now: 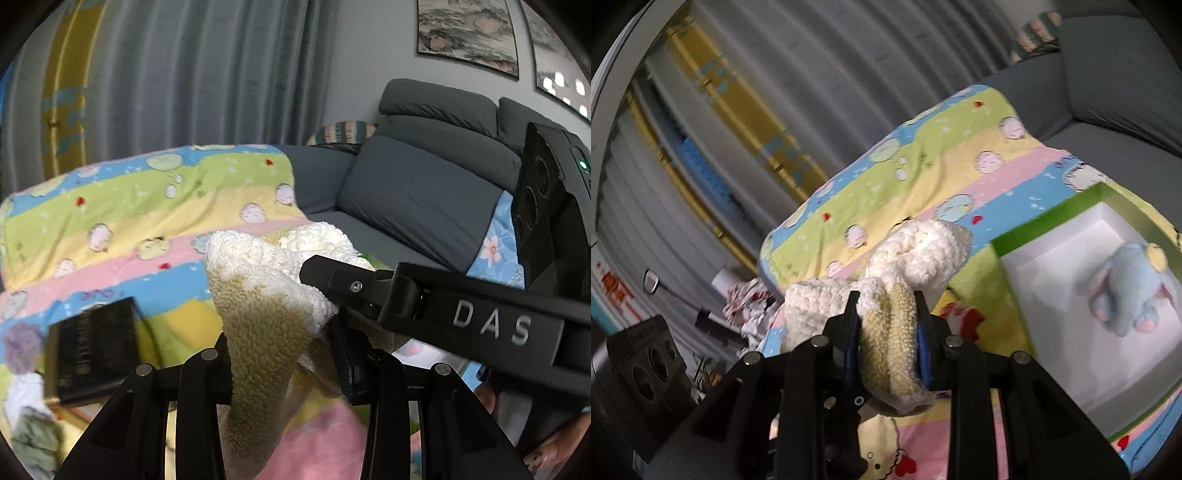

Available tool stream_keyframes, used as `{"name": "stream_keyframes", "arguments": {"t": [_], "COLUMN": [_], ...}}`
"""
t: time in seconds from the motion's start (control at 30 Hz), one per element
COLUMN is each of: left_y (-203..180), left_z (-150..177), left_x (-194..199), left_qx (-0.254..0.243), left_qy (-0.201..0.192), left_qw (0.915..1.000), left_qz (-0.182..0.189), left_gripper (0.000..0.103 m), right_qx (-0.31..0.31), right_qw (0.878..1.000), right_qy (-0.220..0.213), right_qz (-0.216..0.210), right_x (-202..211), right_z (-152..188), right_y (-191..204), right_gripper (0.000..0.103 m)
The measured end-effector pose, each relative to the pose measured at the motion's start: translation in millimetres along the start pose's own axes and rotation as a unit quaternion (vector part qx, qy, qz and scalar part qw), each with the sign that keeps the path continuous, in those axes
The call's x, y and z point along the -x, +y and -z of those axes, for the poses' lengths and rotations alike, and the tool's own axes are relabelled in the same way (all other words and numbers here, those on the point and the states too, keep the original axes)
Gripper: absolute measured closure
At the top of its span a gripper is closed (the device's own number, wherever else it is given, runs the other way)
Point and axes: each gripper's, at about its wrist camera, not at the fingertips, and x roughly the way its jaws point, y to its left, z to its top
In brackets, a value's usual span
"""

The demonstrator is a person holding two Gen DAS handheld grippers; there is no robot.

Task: Organize soft objects
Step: 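Carry the cream towel with the right gripper over the white box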

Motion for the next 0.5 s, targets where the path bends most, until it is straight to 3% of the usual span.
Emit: {"name": "stream_keyframes", "arguments": {"t": [0.3, 0.5], "left_y": [-28, -47], "left_z": [0, 5], "left_x": [-47, -73], "left_qx": [0.018, 0.008], "left_qy": [0.038, 0.069], "left_qw": [0.996, 0.9928], "left_qz": [0.079, 0.097], "left_gripper": [0.064, 0.064], "right_qx": [-0.046, -0.085], "right_qw": [0.997, 0.992], "right_qy": [-0.026, -0.024], "right_qz": [0.063, 0.092], "right_x": [13, 14], "right_z": [-4, -4], "right_y": [-44, -76], "right_gripper": [0.075, 0.075]}}
